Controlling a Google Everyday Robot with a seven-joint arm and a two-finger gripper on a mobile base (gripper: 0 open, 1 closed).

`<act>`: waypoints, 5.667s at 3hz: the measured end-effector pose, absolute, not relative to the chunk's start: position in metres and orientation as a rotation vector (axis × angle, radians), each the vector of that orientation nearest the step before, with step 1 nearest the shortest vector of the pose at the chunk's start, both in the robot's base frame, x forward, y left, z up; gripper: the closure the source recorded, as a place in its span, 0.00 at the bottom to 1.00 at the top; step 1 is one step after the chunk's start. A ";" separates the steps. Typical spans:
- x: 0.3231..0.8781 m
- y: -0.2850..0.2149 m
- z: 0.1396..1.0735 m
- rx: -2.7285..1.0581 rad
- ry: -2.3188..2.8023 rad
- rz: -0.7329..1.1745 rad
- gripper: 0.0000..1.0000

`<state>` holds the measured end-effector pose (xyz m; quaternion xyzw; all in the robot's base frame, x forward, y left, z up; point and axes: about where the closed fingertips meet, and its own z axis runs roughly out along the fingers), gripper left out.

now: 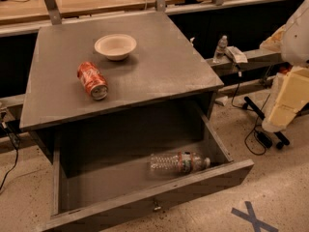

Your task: Pick water bottle from top drawer and place on counter

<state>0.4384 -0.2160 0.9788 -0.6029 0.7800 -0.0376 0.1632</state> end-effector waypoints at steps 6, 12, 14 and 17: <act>0.476 -0.144 0.793 -2.036 2.081 -0.003 0.00; 0.526 -0.107 0.669 -1.849 2.246 0.028 0.33; 0.517 -0.109 0.622 -1.800 2.299 0.163 0.34; 0.510 -0.105 0.622 -1.685 2.198 0.346 0.76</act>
Offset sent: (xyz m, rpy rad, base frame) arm 0.0288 0.0322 -0.0589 -0.1941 0.1443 0.2491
